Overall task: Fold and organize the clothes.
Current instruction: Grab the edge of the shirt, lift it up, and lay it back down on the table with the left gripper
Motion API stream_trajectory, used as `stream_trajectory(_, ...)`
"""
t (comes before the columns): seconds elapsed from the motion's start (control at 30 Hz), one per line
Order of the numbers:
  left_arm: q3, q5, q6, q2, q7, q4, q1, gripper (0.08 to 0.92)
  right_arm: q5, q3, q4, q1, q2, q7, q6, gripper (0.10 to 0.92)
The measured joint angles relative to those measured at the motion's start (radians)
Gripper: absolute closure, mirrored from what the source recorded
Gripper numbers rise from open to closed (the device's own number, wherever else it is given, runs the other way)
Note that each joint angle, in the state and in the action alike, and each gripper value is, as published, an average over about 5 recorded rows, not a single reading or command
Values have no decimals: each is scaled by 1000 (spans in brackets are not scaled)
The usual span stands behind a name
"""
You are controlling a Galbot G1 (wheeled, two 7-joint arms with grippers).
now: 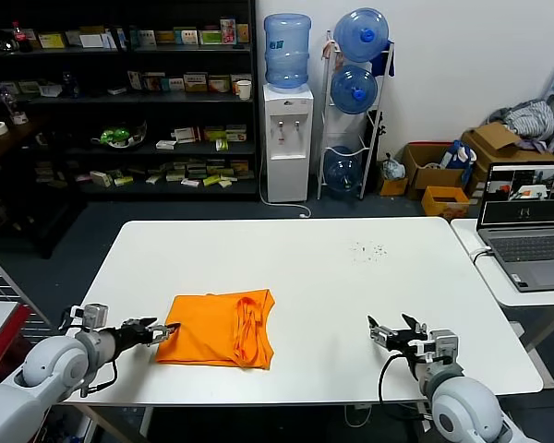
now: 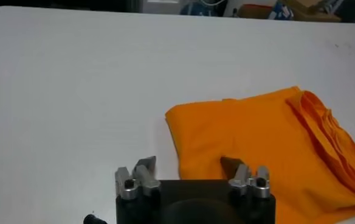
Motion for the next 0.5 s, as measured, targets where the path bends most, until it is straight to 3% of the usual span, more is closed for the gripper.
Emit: stream_trajectory(0.5,19,6,5,-25,-13,16,-19,743,0,15,9,-12,-4,-5,9,203)
